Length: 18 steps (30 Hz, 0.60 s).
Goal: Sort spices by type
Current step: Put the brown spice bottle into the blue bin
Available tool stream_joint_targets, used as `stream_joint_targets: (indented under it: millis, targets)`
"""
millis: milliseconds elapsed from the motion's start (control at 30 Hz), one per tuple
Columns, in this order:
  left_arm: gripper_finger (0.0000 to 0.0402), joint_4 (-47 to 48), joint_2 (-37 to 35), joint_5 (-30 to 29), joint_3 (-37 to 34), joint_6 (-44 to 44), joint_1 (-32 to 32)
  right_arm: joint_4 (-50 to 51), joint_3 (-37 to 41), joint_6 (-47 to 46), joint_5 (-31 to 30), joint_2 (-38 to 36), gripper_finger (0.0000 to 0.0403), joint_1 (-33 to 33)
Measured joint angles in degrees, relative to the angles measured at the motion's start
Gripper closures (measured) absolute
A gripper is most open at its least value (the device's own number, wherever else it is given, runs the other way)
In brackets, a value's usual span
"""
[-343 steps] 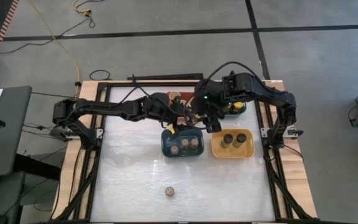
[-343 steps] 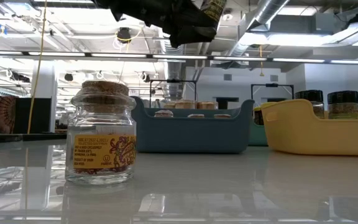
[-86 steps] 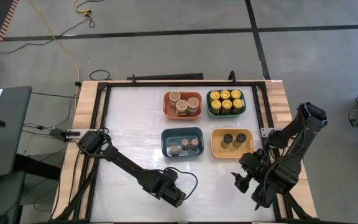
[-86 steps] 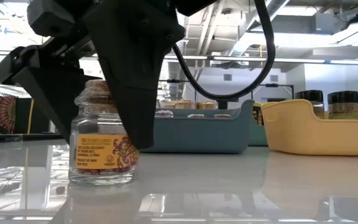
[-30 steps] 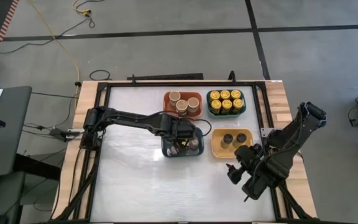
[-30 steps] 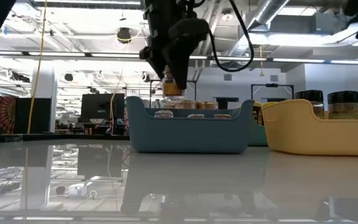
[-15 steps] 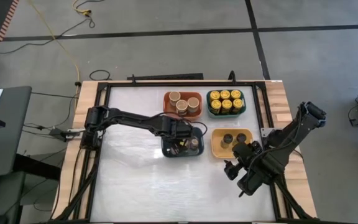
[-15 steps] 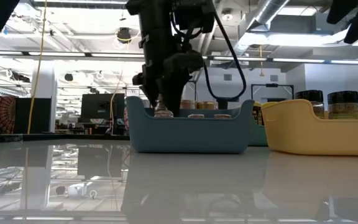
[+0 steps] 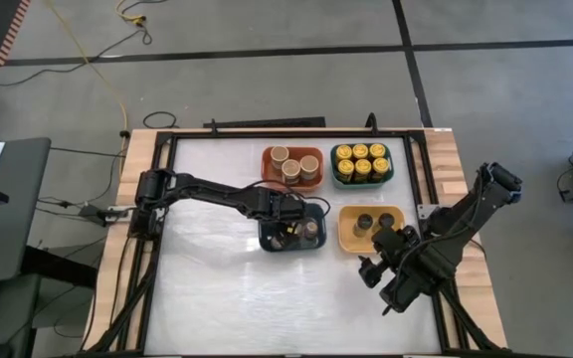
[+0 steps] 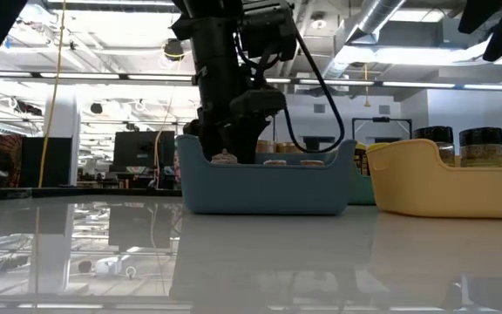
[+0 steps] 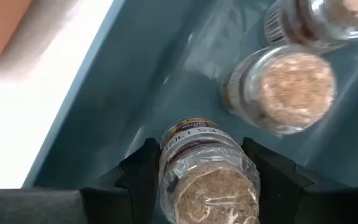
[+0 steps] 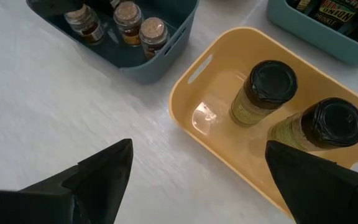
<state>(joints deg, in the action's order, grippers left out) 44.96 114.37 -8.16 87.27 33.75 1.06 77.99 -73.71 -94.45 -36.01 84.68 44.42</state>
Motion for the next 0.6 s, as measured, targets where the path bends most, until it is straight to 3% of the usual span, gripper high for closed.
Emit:
stream_joint_targets:
  millis: [600]
  targets:
    - [0.0187,0.6,0.0,1.8,-0.1,3.1,-0.4,-0.1,0.0,0.0,0.0,0.0,0.001,0.0]
